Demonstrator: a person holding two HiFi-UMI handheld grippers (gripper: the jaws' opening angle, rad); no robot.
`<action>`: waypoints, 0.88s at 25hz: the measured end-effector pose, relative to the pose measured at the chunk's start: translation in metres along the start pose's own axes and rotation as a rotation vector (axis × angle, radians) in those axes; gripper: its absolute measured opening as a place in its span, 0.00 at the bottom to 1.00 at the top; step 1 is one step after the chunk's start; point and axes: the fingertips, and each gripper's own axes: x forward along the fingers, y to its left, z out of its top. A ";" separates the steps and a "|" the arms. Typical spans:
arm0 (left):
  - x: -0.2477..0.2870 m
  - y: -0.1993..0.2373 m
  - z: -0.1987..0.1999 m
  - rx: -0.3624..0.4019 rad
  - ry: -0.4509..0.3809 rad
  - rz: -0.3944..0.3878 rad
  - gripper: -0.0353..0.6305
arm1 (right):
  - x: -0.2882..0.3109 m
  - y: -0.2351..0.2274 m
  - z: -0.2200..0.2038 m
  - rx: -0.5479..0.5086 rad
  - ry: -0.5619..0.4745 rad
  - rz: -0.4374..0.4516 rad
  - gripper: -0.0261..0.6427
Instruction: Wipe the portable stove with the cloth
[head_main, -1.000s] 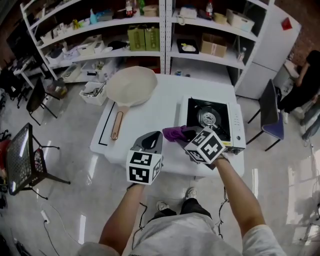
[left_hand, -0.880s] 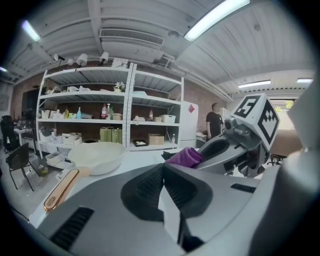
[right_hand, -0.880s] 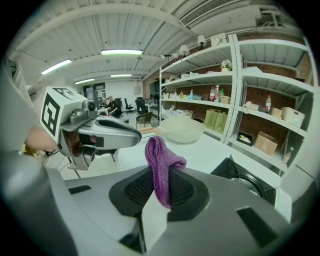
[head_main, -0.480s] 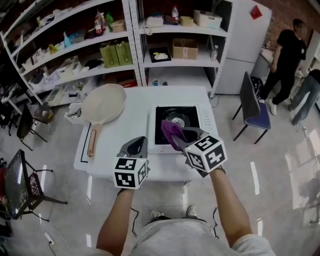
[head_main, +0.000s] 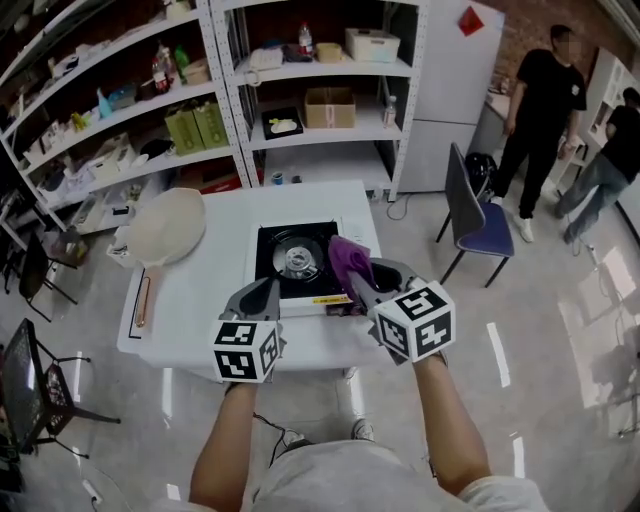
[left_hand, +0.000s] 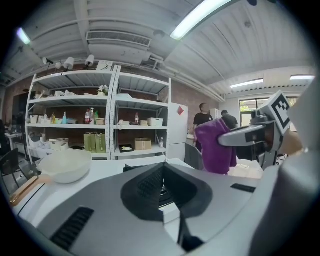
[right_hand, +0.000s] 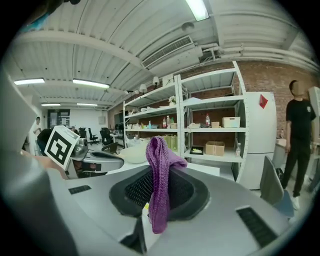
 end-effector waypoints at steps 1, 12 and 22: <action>0.001 -0.004 0.003 0.001 -0.003 0.003 0.06 | -0.005 -0.005 0.001 0.004 -0.008 -0.011 0.13; -0.010 -0.015 0.005 0.008 -0.003 0.046 0.06 | -0.023 -0.018 -0.002 0.002 -0.030 -0.019 0.13; -0.017 -0.012 0.002 0.012 0.004 0.071 0.06 | -0.025 -0.019 -0.005 0.011 -0.038 -0.011 0.13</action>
